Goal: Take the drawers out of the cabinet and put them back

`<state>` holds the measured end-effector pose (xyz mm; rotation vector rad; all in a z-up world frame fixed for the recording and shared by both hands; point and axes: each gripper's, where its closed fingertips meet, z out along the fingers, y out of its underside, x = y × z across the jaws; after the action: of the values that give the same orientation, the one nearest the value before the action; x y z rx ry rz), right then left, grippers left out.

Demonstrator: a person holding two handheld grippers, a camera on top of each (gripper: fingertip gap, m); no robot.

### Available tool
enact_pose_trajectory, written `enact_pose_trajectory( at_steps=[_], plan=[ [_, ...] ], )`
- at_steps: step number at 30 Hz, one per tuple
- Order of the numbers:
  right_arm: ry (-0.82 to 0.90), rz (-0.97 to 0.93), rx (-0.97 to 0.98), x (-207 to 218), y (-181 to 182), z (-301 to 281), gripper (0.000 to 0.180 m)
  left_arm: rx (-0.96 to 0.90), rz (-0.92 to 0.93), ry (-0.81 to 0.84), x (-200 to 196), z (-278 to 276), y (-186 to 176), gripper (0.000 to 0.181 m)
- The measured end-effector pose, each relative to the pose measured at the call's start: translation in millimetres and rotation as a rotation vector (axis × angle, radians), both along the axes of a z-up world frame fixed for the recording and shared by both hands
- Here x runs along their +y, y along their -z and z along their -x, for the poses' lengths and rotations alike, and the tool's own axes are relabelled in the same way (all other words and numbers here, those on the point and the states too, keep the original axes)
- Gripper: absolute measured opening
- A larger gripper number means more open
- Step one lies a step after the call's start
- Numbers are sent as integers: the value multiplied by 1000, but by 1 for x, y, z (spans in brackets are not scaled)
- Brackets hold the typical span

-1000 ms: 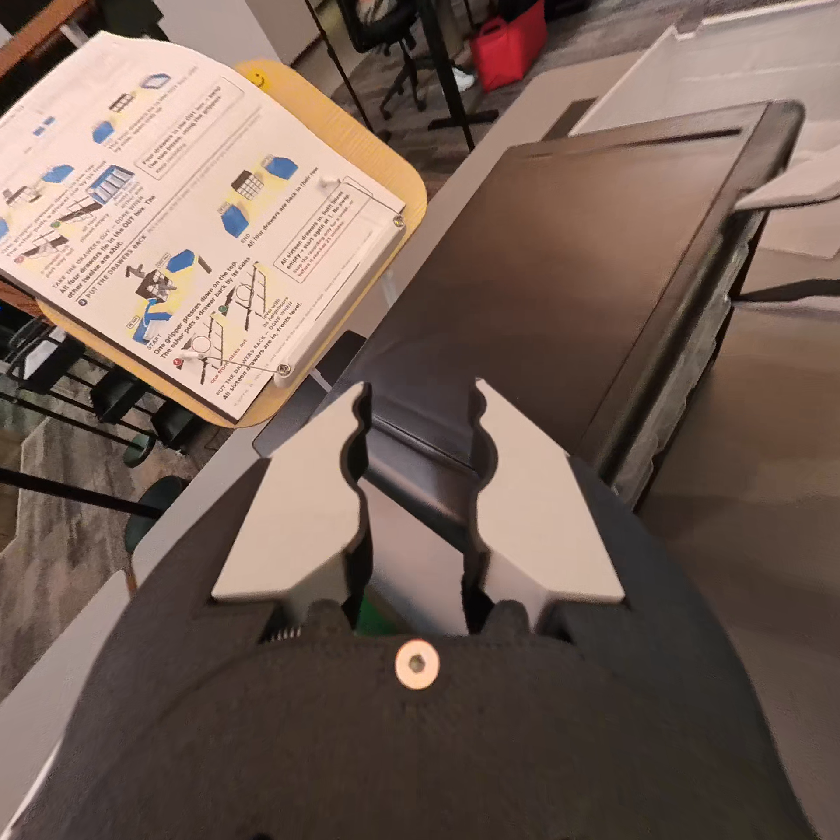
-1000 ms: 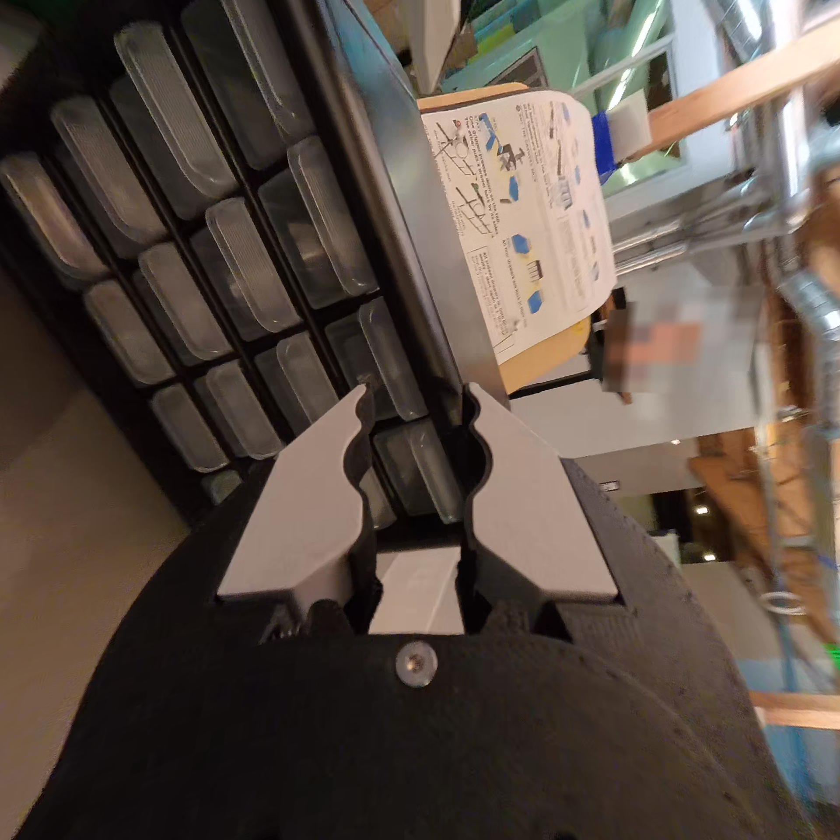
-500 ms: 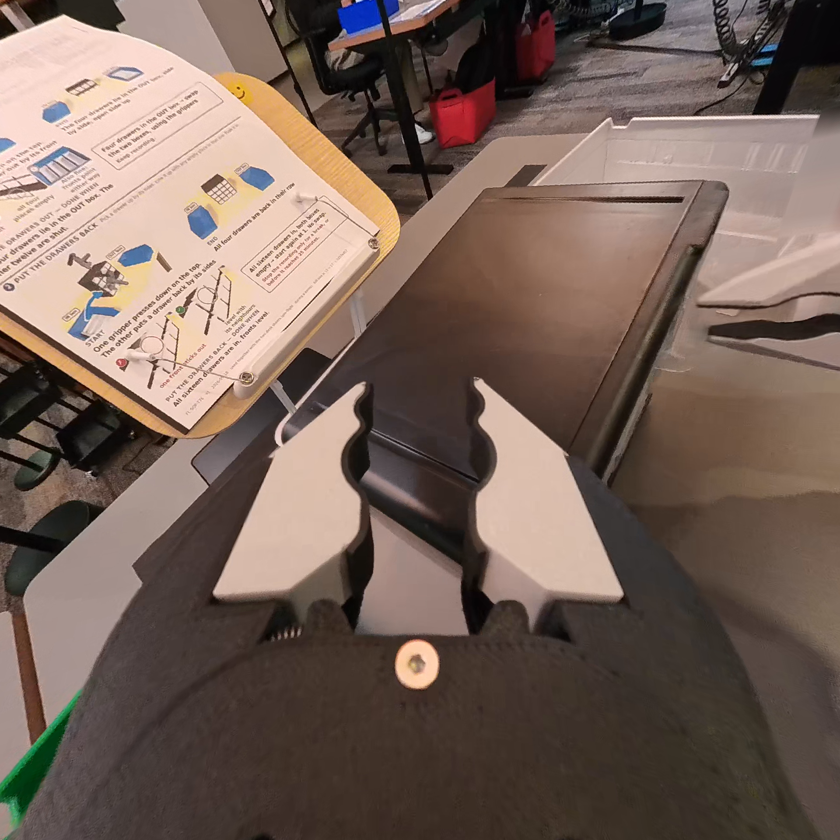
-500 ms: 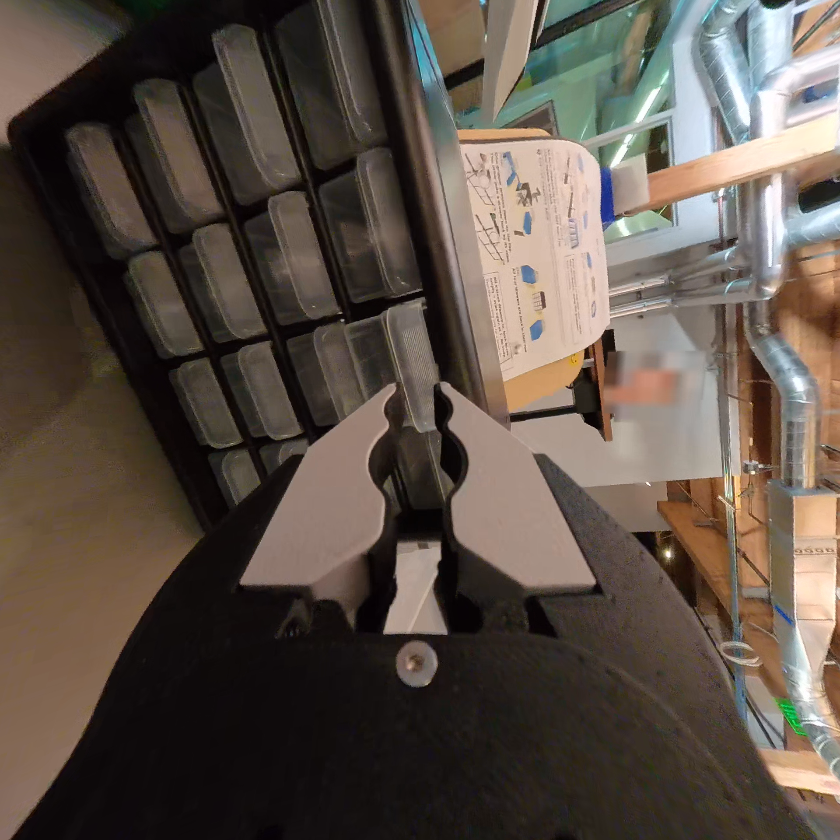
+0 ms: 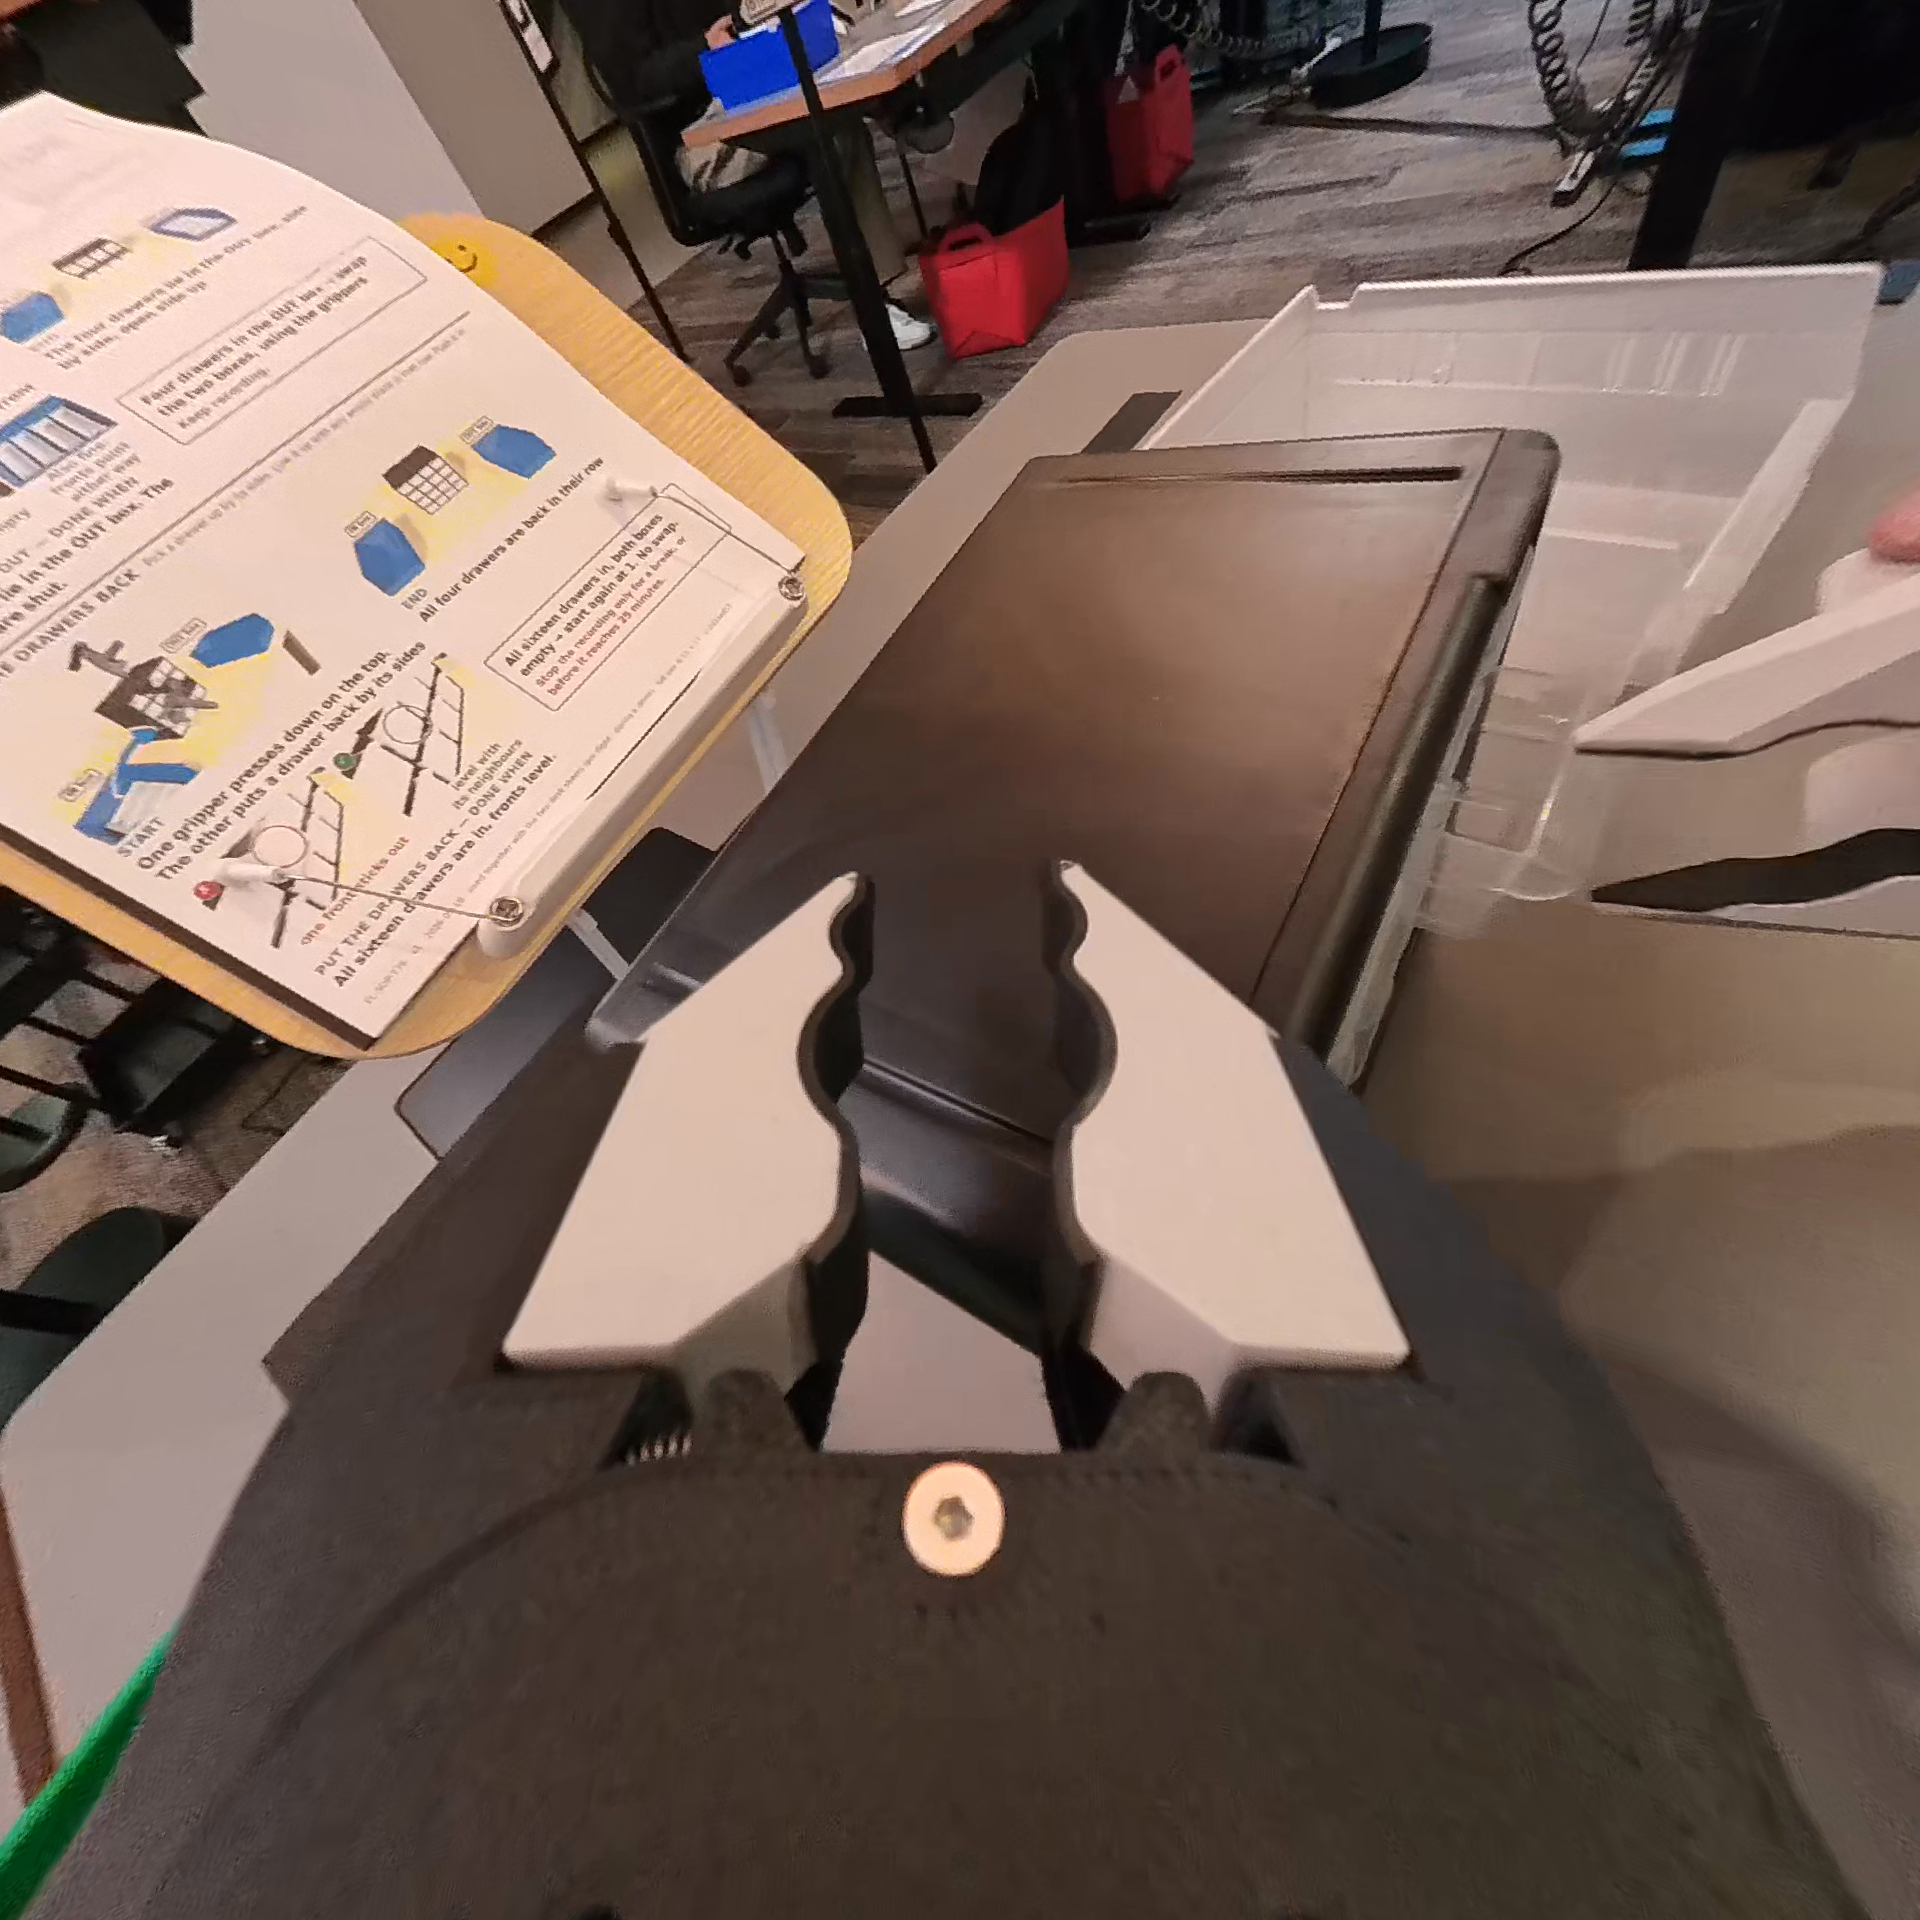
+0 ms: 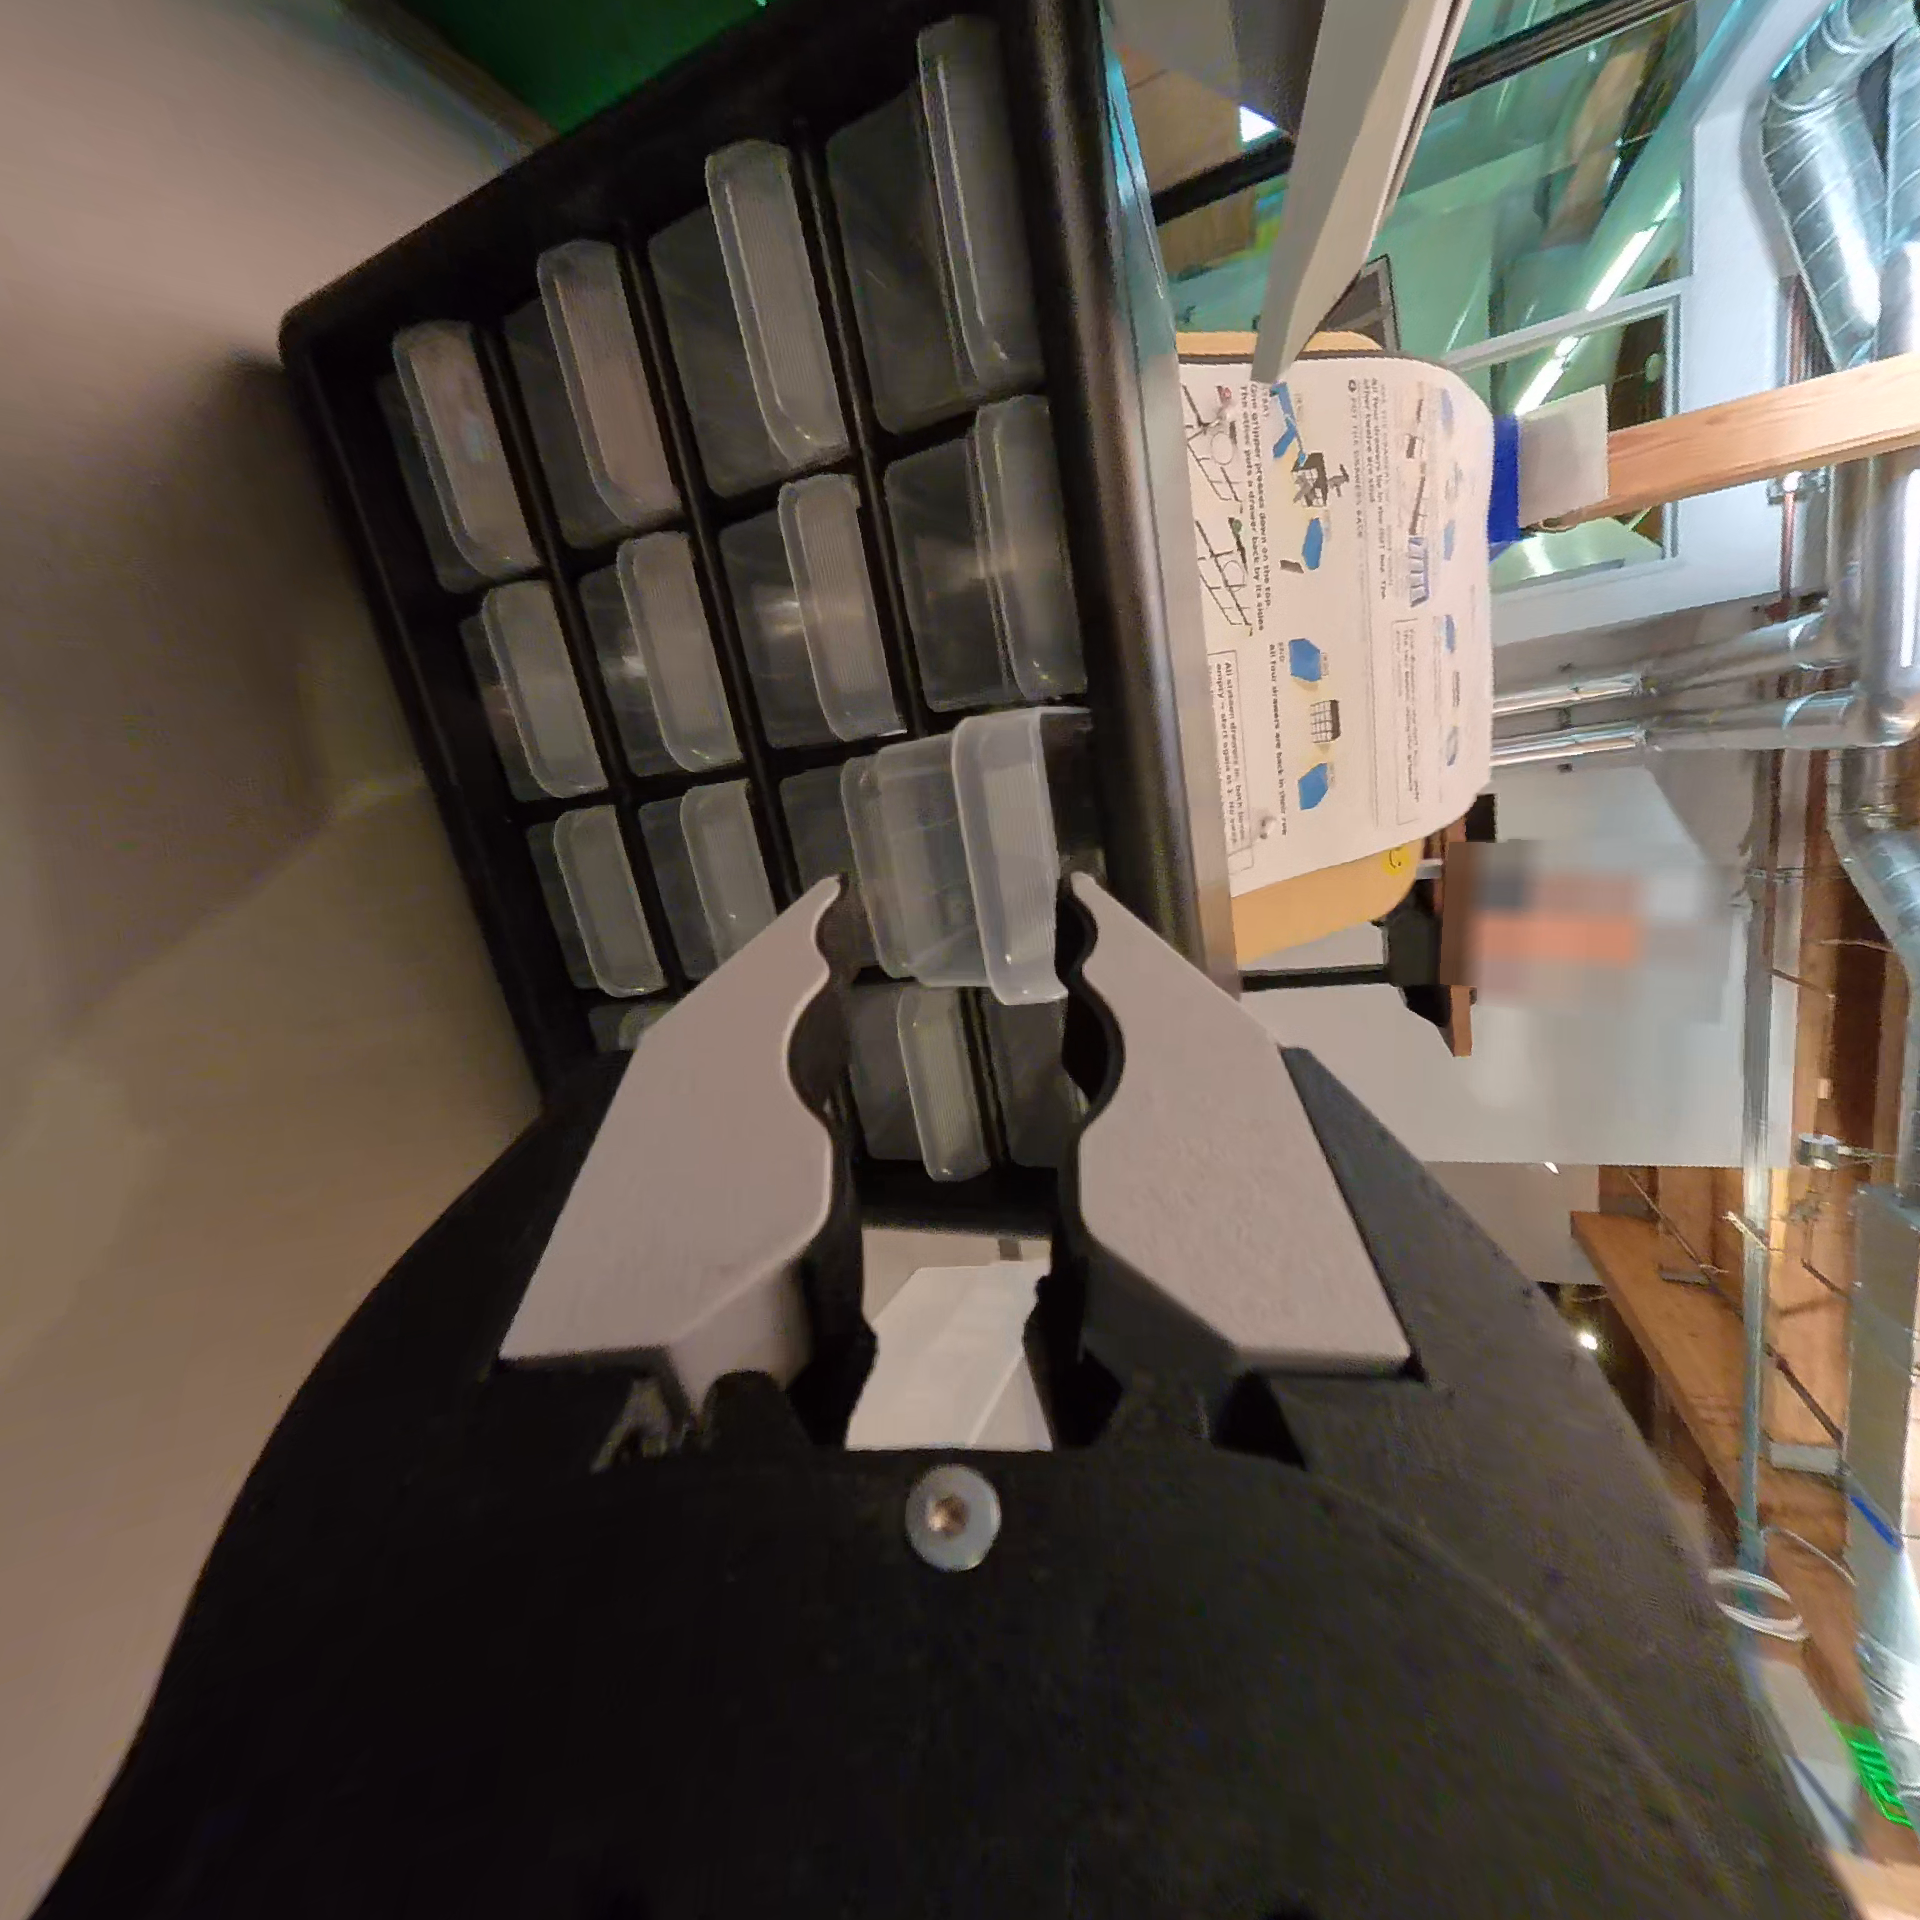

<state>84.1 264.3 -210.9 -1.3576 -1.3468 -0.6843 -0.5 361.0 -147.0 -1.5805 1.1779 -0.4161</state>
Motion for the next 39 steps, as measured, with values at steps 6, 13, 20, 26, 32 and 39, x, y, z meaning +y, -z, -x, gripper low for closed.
enact_pose_trajectory(
  at_steps=[6,13,20,26,32,39],
  plan=[
    [-18,23,-33,-7,-2,0,0,-76,118,42,-2,-1,1,35],
    [-35,-32,17,-12,-16,5,33,-126,162,66,-2,-1,1,35],
    [55,-39,-36,18,-5,-5,30,-113,148,66,-2,-2,1,34],
    [24,11,-45,12,-7,-2,16,-131,164,70,-2,-4,0,36],
    [-30,36,-68,-11,-6,0,16,-181,204,87,-3,-8,0,34],
    [-71,49,-71,-38,-8,5,15,-201,221,93,-3,-8,-1,33]
  ],
)
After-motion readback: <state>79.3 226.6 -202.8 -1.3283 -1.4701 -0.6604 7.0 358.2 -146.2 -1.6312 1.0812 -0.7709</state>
